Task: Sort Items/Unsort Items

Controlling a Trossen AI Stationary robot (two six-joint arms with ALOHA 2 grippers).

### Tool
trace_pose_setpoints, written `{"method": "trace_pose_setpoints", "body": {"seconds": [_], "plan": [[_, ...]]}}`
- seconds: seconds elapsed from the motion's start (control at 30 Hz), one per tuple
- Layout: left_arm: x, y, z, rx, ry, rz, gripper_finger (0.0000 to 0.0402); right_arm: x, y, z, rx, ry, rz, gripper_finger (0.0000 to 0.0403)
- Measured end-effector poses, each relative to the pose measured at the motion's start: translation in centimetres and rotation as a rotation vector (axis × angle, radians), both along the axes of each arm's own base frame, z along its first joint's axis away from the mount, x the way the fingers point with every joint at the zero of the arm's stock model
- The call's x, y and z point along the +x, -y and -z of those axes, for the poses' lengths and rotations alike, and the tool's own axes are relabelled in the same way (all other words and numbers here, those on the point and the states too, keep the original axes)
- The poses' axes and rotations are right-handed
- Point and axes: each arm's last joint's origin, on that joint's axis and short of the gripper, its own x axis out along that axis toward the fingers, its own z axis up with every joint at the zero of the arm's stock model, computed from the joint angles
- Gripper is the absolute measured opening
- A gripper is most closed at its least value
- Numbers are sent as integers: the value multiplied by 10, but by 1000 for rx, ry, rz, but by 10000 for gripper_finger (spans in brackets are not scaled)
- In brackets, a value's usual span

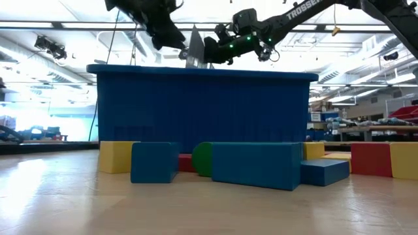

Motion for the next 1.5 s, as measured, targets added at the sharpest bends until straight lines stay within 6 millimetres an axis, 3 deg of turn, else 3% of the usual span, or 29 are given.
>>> {"method": "trace_pose_setpoints", "body": {"seconds": [0.23, 0.5, 0.63, 0.93, 1.03, 1.27, 1.5], "plan": [[15, 18, 15, 74, -6, -138, 219, 0, 0, 0, 1, 1, -6, 0], [20, 19, 28, 98, 51, -272, 207, 1, -1, 0, 4, 2, -11, 0], [20, 17, 44, 97, 40, -313, 166, 1, -1, -1, 3, 3, -12, 0], [18, 15, 81, 120, 154, -395, 29, 0, -1, -1, -2, 2, -6, 0], [15, 14, 93, 104, 192, -430, 9, 0, -1, -2, -4, 5, -7, 0], [14, 18, 102, 85, 193, -407, 51, 0, -3, -1, -14, -19, -21, 0], [8, 27, 82, 113, 186, -323, 132, -1, -1, 1, -24, -40, -7, 0]]}}
